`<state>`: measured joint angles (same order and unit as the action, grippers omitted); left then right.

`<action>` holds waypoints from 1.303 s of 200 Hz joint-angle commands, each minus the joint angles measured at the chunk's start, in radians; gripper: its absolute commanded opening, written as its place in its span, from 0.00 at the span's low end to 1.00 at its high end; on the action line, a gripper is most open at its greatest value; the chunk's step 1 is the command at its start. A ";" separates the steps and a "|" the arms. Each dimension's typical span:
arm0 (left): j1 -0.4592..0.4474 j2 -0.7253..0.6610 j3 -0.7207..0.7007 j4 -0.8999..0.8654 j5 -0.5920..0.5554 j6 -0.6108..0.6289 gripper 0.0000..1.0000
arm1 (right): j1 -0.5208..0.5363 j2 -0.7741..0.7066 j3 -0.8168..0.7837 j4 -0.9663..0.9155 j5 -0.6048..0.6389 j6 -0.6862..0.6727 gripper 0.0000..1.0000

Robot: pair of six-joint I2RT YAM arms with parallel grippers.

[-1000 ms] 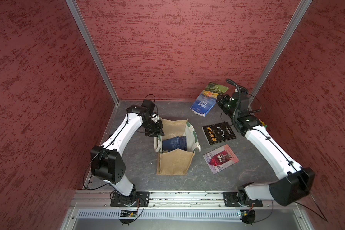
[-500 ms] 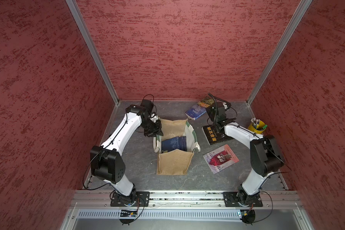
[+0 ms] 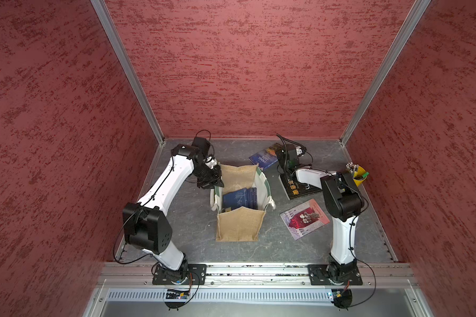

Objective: Take out the books from the canvas bag
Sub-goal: Place the book at the center of the board, then adjust the canvas bag at the center of the board.

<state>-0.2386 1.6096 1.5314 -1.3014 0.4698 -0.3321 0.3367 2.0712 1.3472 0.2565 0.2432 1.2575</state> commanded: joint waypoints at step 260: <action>-0.023 -0.058 0.115 0.042 -0.044 -0.007 0.00 | 0.317 -0.643 -0.096 -0.521 -0.296 -0.528 0.00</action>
<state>-0.2409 1.6020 1.5715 -1.2713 0.4953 -0.3691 0.6399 1.4765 1.1755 -0.2863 -0.1211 0.7940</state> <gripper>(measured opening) 0.065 0.061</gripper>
